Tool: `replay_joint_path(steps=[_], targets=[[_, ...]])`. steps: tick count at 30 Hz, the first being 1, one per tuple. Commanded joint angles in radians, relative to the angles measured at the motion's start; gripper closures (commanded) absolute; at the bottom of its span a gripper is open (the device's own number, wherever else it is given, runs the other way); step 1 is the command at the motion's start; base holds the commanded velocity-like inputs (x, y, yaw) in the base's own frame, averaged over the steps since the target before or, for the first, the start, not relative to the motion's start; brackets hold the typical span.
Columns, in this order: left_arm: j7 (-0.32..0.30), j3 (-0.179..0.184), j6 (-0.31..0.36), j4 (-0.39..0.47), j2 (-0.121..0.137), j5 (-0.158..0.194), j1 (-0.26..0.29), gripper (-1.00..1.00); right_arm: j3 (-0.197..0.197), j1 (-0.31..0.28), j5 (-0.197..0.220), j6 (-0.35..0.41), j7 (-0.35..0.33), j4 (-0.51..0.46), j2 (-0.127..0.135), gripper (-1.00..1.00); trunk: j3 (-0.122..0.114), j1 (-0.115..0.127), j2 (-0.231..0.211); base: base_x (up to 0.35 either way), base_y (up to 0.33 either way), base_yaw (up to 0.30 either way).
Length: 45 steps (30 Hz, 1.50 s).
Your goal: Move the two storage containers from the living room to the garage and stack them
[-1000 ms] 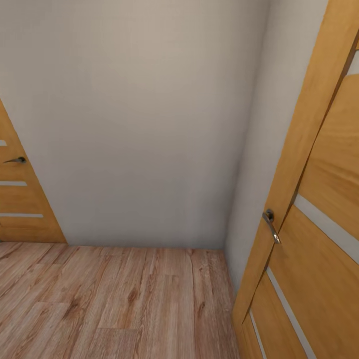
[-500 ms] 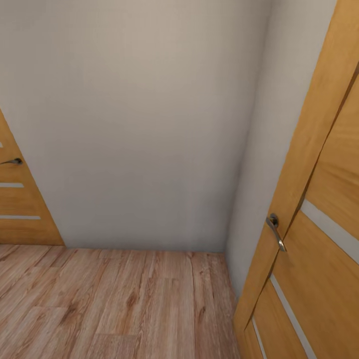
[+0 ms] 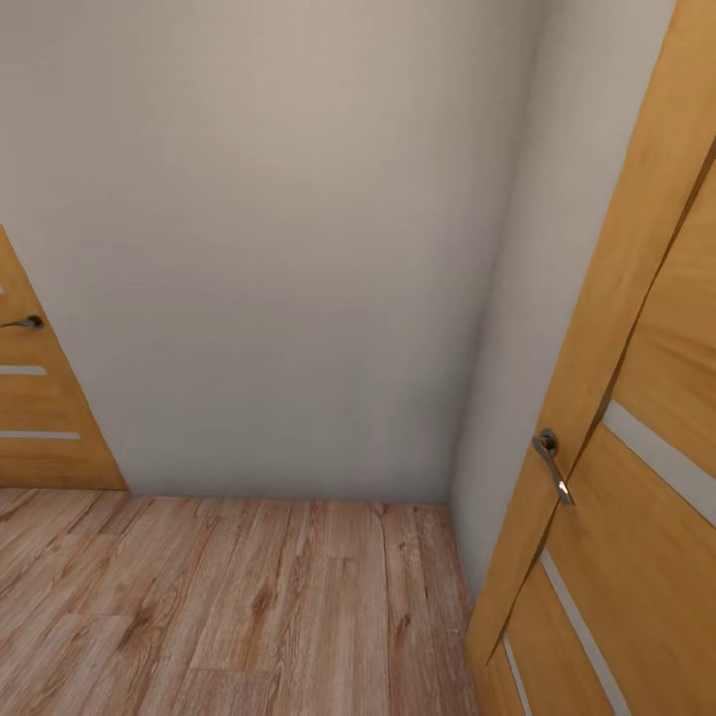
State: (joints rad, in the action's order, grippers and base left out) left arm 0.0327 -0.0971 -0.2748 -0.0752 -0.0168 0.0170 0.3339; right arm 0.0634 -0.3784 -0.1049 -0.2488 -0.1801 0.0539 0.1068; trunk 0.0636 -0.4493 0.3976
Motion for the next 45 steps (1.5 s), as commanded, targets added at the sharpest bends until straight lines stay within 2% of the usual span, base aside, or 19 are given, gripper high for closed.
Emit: replay_joint_path(steps=[1, 11, 31, 38, 45], targets=[[0.001, -0.006, -0.007, -0.005, 0.000, 0.001, 0.002, -1.00, 0.007, -0.002, -0.010, -0.007, -0.001, 0.004, 0.001, -1.00, 0.002, -0.001, 0.002, 0.000, 0.000, 0.000], [0.001, -0.006, -0.007, -0.005, 0.000, 0.001, 0.002, -1.00, 0.007, -0.002, -0.010, -0.007, -0.001, 0.004, 0.001, -1.00, 0.002, -0.001, 0.002, 0.037, 0.000, 0.000], [0.001, -0.006, -0.007, -0.005, 0.001, 0.001, 0.002, -1.00, 0.007, -0.002, -0.010, -0.007, -0.001, 0.004, 0.001, -1.00, 0.002, -0.001, 0.002, 0.302, 0.000, 0.000], [0.001, -0.006, -0.007, -0.004, 0.001, 0.001, 0.002, -1.00, 0.007, -0.002, -0.010, -0.007, -0.001, 0.004, 0.001, -1.00, 0.002, -0.001, 0.002, 0.074, 0.000, 0.000], [0.001, -0.006, -0.007, -0.005, 0.003, 0.001, 0.002, -1.00, 0.007, -0.002, -0.010, -0.007, -0.001, 0.004, 0.001, -1.00, 0.002, -0.001, 0.002, 0.264, 0.000, 0.000]])
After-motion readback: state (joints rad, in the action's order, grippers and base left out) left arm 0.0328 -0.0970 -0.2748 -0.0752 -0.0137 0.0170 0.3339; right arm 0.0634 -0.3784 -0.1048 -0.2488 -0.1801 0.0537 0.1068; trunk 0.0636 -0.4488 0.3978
